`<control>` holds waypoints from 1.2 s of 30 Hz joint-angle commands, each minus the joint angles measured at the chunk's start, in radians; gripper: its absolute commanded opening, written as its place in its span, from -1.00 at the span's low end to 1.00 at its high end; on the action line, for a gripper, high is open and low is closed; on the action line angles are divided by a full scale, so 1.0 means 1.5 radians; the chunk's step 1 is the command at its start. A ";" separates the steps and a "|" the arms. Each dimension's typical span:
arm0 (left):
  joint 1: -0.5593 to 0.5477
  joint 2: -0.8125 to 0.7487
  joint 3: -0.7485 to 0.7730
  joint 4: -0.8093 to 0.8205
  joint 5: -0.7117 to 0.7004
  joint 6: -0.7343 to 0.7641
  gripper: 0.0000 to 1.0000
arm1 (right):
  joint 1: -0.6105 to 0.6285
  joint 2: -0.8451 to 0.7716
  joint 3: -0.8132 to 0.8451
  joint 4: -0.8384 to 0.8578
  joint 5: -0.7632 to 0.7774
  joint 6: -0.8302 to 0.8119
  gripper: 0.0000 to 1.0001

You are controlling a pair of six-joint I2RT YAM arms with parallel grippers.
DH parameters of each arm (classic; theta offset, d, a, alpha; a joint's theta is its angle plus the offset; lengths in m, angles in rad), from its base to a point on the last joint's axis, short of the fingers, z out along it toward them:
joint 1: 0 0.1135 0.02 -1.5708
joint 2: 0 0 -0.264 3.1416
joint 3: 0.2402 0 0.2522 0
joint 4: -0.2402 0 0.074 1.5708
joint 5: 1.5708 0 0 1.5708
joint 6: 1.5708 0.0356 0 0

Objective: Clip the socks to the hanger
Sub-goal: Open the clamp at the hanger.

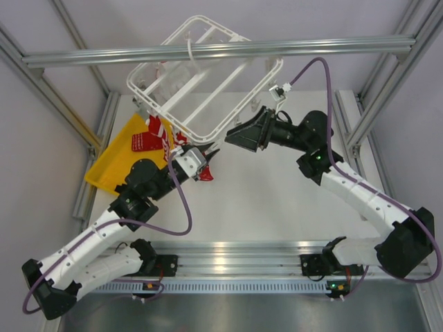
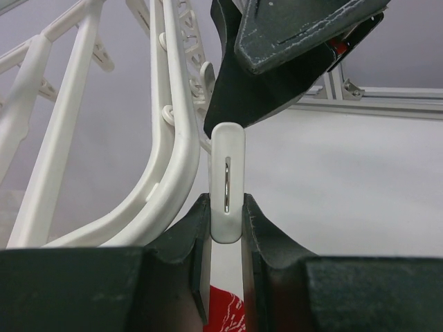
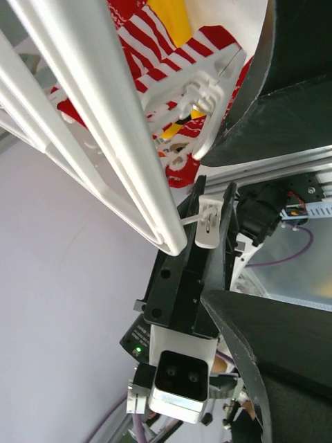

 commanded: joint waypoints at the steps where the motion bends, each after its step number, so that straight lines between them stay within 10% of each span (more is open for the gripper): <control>1: -0.002 0.005 0.007 0.023 0.009 -0.011 -1.00 | 0.023 -0.003 0.027 0.045 -0.022 0.002 0.43; 18: -0.002 0.019 0.022 0.005 -0.001 -0.011 -1.00 | 0.052 0.010 0.040 -0.016 -0.008 -0.058 0.17; 36: -0.002 -0.019 0.016 -0.052 0.006 -0.020 -0.61 | 0.030 0.020 0.030 -0.014 0.043 -0.060 -1.00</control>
